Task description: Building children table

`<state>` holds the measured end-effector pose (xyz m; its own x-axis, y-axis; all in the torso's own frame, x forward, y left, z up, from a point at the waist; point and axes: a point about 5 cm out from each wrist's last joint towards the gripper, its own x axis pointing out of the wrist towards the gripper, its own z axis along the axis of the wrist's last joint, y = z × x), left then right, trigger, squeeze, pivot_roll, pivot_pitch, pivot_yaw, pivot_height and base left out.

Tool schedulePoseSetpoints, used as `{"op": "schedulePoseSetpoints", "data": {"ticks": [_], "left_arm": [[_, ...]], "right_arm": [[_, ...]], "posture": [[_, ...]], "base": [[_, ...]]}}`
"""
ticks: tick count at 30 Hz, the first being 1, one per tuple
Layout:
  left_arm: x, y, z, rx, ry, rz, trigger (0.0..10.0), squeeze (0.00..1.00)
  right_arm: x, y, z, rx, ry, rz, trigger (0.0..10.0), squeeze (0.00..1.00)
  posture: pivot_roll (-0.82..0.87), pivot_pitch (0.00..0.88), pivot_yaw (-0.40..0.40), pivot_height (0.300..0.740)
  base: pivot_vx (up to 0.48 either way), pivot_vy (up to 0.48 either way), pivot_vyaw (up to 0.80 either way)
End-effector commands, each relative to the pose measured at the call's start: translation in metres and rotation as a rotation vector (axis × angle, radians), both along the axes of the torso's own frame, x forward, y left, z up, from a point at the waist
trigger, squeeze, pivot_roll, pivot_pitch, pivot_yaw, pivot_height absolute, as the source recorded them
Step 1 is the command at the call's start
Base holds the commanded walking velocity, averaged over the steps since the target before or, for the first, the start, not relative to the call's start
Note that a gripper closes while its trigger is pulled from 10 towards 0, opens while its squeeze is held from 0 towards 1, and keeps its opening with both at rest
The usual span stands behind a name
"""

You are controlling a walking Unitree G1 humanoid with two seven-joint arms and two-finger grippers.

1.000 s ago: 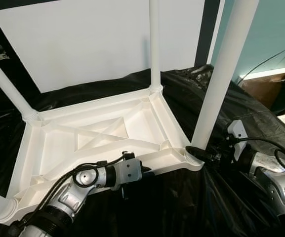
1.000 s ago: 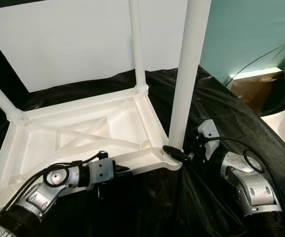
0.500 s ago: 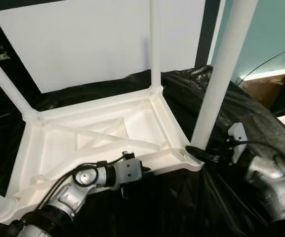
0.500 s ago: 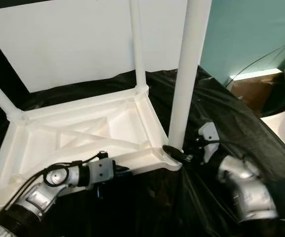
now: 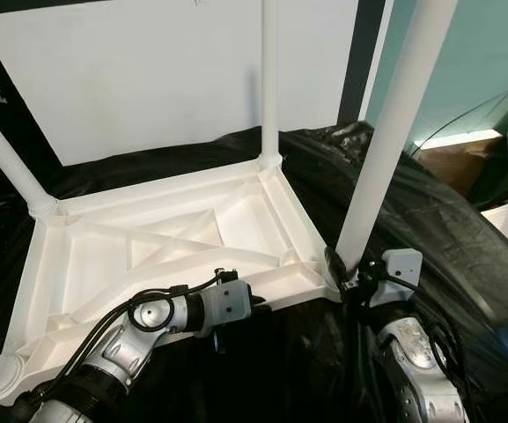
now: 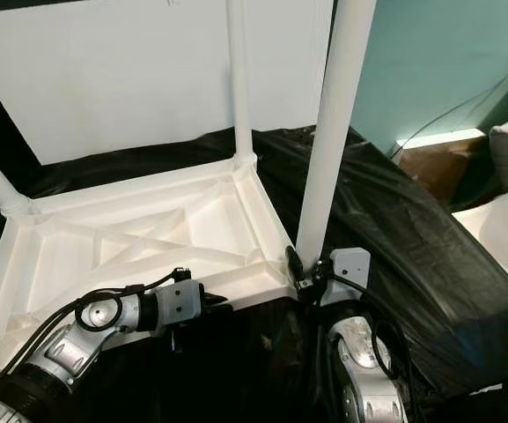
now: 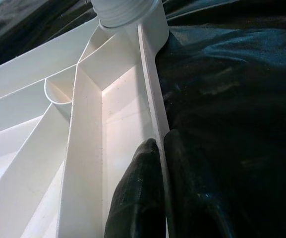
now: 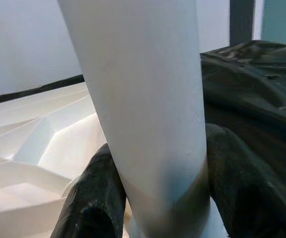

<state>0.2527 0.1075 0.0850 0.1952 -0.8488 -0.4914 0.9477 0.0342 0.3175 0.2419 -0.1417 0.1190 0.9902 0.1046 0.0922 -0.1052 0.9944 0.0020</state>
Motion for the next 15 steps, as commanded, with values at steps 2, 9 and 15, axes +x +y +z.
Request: {"op": "schedulePoseSetpoints", "data": {"ticks": [2,9,15], "left_arm": [[-0.029,0.016,-0.050,0.176,0.233,-0.040,10.0,0.00],[-0.032,0.016,-0.056,0.182,0.247,-0.033,10.0,0.00],[-0.033,0.014,-0.058,0.174,0.253,-0.027,10.0,0.00]], "right_arm": [[0.005,-0.028,-0.009,-0.043,0.043,-0.299,0.0,0.00],[0.010,-0.013,-0.007,-0.037,0.028,-0.119,10.0,1.00],[0.010,-0.004,-0.018,-0.065,0.048,0.021,10.0,0.00]], "posture": [[-0.05,0.015,0.013,0.740],[-0.05,0.024,0.013,0.740],[-0.04,0.021,0.009,0.740]], "base": [[0.000,0.000,0.00],[0.000,0.000,0.00],[0.000,0.000,0.00]]}}
